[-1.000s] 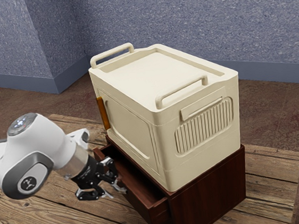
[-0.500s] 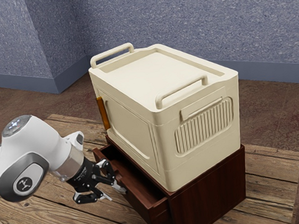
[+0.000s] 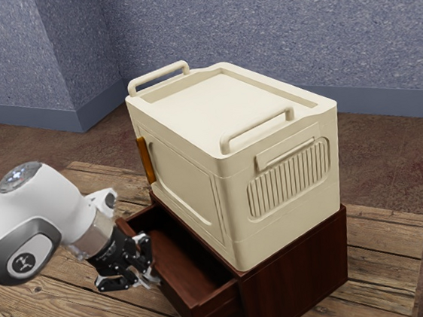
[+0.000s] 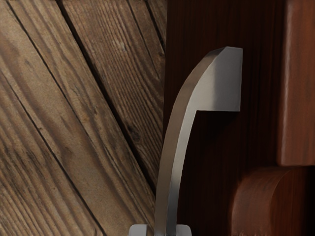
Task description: Pull the drawer handle with one arm to open the drawer
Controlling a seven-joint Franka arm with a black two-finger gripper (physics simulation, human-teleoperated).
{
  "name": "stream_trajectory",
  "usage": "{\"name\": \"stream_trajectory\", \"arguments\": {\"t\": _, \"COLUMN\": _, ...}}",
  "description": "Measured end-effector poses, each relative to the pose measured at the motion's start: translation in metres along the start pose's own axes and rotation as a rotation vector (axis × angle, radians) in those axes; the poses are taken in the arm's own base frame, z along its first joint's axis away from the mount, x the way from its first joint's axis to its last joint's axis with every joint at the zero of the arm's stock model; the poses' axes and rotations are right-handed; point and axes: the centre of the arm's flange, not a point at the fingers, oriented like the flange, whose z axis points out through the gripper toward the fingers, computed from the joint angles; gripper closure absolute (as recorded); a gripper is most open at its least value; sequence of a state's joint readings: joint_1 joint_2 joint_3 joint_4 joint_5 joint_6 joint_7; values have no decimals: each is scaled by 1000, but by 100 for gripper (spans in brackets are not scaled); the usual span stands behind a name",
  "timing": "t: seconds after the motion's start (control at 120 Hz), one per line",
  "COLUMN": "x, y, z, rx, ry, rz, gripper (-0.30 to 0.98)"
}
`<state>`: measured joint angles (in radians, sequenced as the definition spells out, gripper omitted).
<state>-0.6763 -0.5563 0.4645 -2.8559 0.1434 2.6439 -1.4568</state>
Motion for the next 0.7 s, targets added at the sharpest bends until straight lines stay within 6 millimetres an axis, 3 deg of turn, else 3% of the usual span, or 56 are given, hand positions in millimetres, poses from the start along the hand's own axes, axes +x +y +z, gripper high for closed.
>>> {"name": "stream_trajectory", "arguments": {"t": 0.7, "x": 4, "y": -33, "z": -14, "rx": 3, "ry": 1, "rz": -10, "gripper": 76}}
